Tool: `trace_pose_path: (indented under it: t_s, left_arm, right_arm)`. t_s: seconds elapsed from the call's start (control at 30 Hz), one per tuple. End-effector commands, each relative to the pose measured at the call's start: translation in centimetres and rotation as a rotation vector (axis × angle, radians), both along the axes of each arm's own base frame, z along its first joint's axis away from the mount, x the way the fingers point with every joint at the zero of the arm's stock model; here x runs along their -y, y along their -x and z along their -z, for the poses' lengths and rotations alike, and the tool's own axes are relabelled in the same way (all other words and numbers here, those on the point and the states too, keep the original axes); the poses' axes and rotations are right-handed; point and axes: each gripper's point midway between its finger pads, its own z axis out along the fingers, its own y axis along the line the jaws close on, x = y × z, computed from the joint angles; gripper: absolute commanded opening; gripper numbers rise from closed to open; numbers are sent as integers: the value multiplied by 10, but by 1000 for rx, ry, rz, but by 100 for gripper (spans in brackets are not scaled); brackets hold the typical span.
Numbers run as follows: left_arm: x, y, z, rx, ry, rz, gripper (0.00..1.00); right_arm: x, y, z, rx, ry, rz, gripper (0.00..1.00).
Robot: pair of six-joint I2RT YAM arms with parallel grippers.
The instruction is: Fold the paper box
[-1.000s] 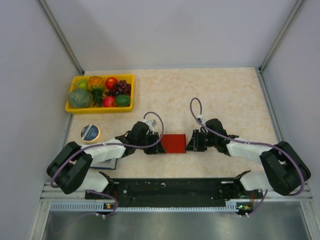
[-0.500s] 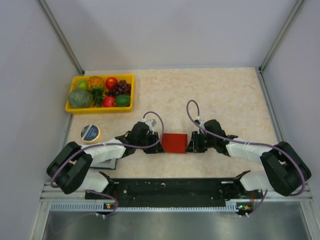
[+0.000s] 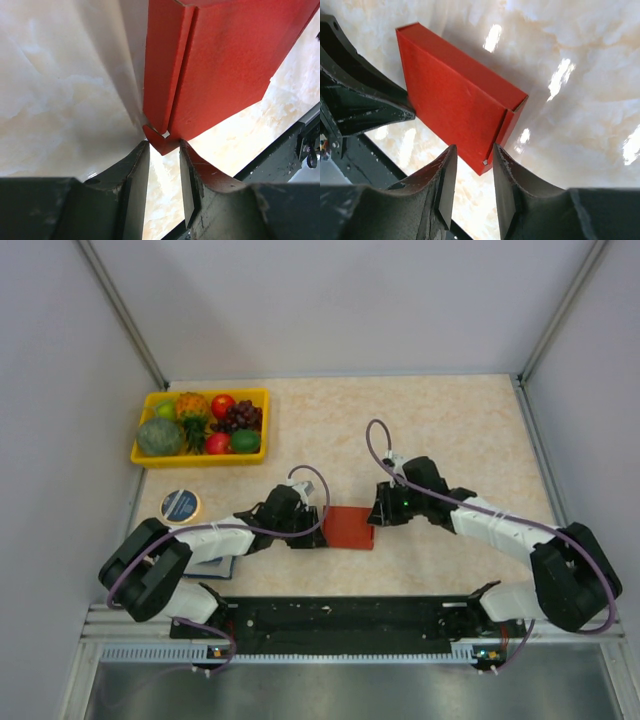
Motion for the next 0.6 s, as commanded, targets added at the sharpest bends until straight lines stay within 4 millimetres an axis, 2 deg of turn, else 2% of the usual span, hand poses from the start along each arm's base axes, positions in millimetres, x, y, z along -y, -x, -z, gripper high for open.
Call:
trace_pose_path:
  t_s: [0.0,0.03,0.1,0.17,0.2,0.23,0.3,0.37,0.43,0.47,0.57]
  left_arm:
    - [8,-12,-17,74,26,17,38]
    - [8,-12,-20,83,29,15,38]
    - [8,-13,-22,93,31,19,39]
    - [10,-14,-25,99,44,30,40]
    - [11,-13,-25,99,45,33,40]
    - [12,-14,-26,98,46,34,40]
    - [12,-15,-26,99,50,34,40]
    - [14,-15,-27,101,57,39,40]
    - [15,-16,-27,98,60,41,41]
    - [16,-15,-28,98,63,49,41]
    - [17,-17,-29,99,66,50,41]
  right_arm:
    - [0,-24,-12,108,100,-56,39]
    - [-3,-32,-18,139,105,-65,41]
    - [-5,-42,-19,185,136,-114,44]
    - [-18,-52,-19,195,128,-171,45]
    - [-24,-62,-26,226,125,-194,46]
    - [-27,-64,-15,201,145,-215,46]
    - [-38,-72,-21,215,123,-250,47]
    - [-50,-71,-15,174,86,-289,46]
    - [-62,-72,-17,151,44,-307,45]
    - [-64,-71,-7,117,49,-304,43]
    - [-67,-72,2,81,48,-289,39]
